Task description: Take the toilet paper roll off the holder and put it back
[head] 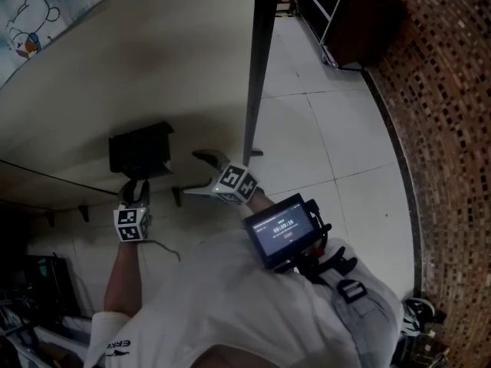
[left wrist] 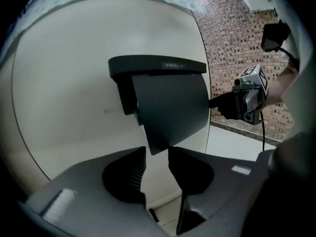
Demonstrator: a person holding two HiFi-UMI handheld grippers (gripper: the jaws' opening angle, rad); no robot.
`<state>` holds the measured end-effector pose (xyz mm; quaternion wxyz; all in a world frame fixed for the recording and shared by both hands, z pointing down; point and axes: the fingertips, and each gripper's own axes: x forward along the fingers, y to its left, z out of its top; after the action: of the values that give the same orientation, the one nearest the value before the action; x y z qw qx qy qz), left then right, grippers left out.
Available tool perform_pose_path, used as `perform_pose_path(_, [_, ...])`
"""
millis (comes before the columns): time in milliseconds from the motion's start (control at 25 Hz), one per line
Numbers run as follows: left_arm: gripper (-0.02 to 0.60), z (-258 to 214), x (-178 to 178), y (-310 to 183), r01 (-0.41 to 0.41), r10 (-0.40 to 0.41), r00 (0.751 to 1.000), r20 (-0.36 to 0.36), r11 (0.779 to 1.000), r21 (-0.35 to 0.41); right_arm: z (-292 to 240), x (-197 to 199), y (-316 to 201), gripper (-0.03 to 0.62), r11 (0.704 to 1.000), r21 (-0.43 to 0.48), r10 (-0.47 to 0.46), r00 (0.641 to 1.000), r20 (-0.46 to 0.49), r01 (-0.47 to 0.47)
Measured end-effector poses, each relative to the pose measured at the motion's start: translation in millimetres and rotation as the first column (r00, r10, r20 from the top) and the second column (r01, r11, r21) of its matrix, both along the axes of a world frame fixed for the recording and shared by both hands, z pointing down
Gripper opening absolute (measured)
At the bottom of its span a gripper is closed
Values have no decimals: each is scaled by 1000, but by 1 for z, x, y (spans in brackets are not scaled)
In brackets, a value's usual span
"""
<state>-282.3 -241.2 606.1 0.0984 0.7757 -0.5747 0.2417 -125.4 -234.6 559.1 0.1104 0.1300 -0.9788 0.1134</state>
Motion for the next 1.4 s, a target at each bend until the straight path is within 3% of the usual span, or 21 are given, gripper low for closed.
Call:
perform_pose_path(240, [150, -13, -12, 22, 137, -138, 990, 21, 989, 48, -14, -2, 7, 455, 1000, 2, -20, 999, 25, 20])
perform_pose_path(400, [150, -21, -24, 49, 277, -277, 961, -13, 957, 87, -17, -8, 14, 401, 999, -15, -50, 998, 47, 50])
perform_pose_path(600, [105, -53, 10, 68, 292, -288, 956, -50, 943, 158, -33, -5, 20, 293, 999, -39, -27, 992, 122, 32])
perform_pose_path(760, [31, -81, 33, 93, 351, -342, 936, -78, 911, 214, -44, -7, 33, 234, 996, -57, -61, 983, 172, 72])
perform_pose_path(920, [3, -99, 52, 112, 403, -390, 915, -103, 883, 242, -53, -6, 39, 154, 994, -62, -80, 976, 202, 94])
perform_pose_path(1240, [2, -99, 66, 140, 520, -503, 854, -133, 825, 219, -53, -7, 45, 17, 992, -64, -94, 974, 206, 109])
perform_pose_path(1400, [2, -93, 78, 154, 518, -501, 855, -131, 831, 204, -50, -4, 61, 15, 990, -63, -112, 978, 177, 125])
